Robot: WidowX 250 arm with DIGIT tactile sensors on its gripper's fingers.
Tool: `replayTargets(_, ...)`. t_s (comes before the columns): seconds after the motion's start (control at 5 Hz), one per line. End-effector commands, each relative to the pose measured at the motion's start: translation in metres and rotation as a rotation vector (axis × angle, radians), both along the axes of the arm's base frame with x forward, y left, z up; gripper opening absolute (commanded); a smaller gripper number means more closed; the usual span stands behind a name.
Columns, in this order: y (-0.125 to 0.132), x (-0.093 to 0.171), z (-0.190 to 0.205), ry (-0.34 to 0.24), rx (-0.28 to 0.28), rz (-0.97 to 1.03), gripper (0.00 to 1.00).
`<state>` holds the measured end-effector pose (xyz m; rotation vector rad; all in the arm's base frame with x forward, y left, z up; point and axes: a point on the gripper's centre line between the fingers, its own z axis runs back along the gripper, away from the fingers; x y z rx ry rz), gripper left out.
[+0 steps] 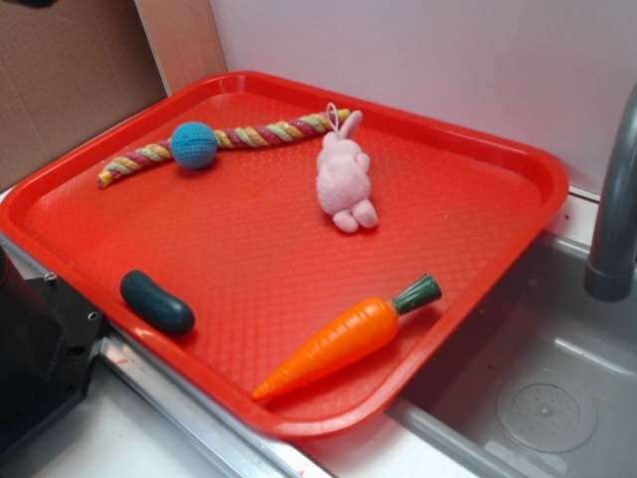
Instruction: Grab the blue ball.
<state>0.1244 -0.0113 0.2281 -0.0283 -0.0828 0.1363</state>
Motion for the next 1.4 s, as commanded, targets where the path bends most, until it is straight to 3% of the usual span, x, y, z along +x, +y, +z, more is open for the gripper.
replayTargets(0.0,0.038,0.042,-0.028,-0.052,-0.04,0.447,1.0)
replayTargets(0.2,0.054,0.06,-0.051,-0.104,-0.018,0.696,1.0)
replayTargets(0.4,0.063,0.069,-0.07,-0.139,-0.02,0.831,1.0)
replayTargets(0.6,0.072,0.079,-0.103,-0.184,0.016,0.886,1.0)
replayTargets(1.2,0.103,0.098,-0.161,-0.159,0.024,0.952,1.0)
